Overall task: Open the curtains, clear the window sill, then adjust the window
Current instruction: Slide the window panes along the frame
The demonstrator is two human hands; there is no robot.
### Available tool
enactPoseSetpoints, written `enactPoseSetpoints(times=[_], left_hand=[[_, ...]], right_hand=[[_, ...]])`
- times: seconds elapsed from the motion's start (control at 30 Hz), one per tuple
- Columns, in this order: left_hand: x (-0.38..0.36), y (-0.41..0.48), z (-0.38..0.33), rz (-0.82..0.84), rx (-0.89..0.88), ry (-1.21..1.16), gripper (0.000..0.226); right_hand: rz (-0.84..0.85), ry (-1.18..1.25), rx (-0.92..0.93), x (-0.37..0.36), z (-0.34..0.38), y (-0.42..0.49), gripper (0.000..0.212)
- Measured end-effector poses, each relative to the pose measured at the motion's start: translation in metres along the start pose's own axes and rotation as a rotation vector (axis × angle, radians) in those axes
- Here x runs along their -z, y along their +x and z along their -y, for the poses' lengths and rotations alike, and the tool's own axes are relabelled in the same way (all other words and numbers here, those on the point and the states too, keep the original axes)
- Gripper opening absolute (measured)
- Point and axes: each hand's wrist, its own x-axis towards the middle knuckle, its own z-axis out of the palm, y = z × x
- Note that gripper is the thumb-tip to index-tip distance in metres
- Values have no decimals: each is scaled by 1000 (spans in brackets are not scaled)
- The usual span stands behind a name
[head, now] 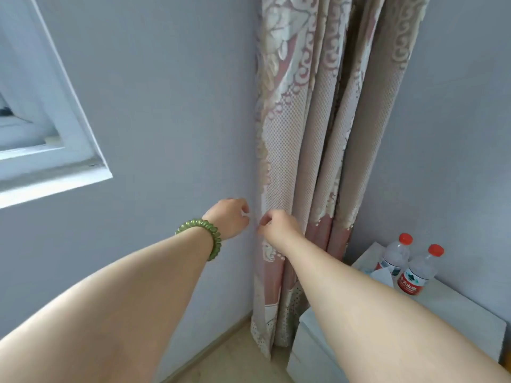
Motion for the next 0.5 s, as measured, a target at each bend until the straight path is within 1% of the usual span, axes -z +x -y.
enactPoseSetpoints(times=[0.03,0.13,0.17,0.27,0.37,0.5], left_hand=[[21,-11,16,-32,16,14,30],[75,-40,63,-122,68,49,29],[93,-51,78,-151,89,58,29],[144,-86,127,-257,142,75,28],[193,-130,176,-366,199,100,26],[243,-179,225,-473,255,138,28]], right_hand=[[3,-7,46,-10,25,-4,13],[6,-26,157,-38,94,-18,3],[1,-29,185,-47,116,-23,3],[2,-16,282,-76,180,-43,17],[30,13,390,-111,242,-69,22],[46,26,507,-151,306,-101,22]])
